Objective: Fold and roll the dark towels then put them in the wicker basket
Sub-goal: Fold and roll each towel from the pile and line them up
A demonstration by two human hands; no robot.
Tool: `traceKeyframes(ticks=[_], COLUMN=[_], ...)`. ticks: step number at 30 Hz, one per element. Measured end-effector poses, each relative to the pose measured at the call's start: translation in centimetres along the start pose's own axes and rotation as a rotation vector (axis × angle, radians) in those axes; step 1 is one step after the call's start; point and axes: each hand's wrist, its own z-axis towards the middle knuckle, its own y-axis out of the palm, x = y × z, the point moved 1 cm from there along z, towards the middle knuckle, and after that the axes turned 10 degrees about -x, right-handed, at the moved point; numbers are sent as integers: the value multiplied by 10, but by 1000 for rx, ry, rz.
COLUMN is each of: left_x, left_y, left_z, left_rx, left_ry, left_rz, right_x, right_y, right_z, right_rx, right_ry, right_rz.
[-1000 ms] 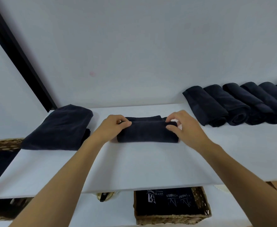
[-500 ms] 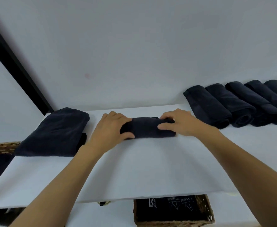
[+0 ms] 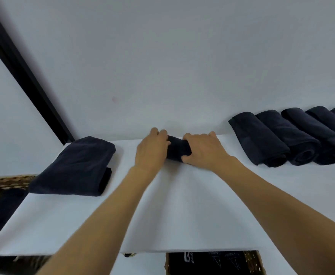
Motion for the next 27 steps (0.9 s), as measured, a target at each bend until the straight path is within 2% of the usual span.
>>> traceKeyframes(ticks=[2, 4, 9, 13, 20, 25, 27], left_x=[22, 45, 93, 127, 156, 157, 155], left_y=[20, 38, 56, 68, 82, 97, 94], left_z=[-19, -26, -10, 6, 28, 33, 34], left_rx=[-11, -79, -257, -351, -363, -282, -298], left_ry=[51, 141, 278, 248, 140, 87, 59], left_rz=[-203, -352, -510, -631, -815, -665, -676], right_x=[12, 29, 65, 87, 107, 110, 111], right_y=[-6, -9, -16, -16, -17, -15, -16], right_z=[-2, -8, -25, -33, -28, -22, -19], right_rx=[-95, -148, -48, 5, 42, 94, 92], right_ry=[128, 244, 409, 403, 471, 459, 476], right_rz=[167, 230, -40, -104, -70, -19, -82])
